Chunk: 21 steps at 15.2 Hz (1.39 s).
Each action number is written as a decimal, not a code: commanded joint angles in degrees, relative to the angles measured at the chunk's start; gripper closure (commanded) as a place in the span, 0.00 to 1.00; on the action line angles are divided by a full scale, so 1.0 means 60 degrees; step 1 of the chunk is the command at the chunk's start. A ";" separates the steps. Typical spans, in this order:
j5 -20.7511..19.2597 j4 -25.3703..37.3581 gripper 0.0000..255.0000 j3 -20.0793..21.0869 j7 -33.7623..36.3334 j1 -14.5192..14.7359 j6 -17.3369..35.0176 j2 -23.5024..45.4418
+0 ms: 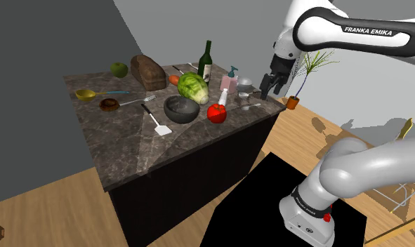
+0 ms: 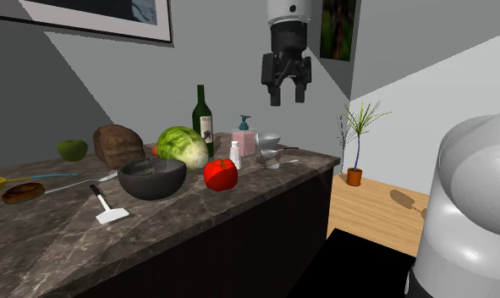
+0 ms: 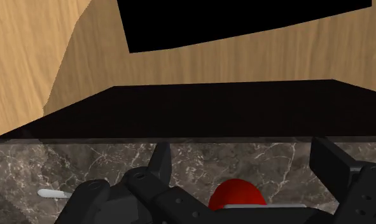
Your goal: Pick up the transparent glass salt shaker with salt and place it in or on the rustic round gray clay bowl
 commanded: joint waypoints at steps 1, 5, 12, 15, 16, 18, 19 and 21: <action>-0.0039 -0.0039 0.00 -0.0278 -0.0242 -0.0020 0.0776 0.0522; -0.0011 0.0074 0.00 -0.0864 -0.0802 -0.0040 0.2098 0.1583; 0.0611 0.0824 0.00 -0.1855 -0.2025 0.0093 0.4117 0.3783; 0.1179 0.1358 0.00 -0.2230 -0.2697 0.0175 0.4804 0.4828; 0.1413 0.1565 0.00 -0.2343 -0.2944 0.0197 0.5001 0.5188; 0.1945 0.2023 0.00 -0.2527 -0.3467 0.0212 0.5341 0.5922; 0.2238 0.2274 0.00 -0.2600 -0.3739 0.0205 0.5482 0.6295; 0.2861 0.2823 0.00 -0.2697 -0.4292 0.0145 0.5705 0.7051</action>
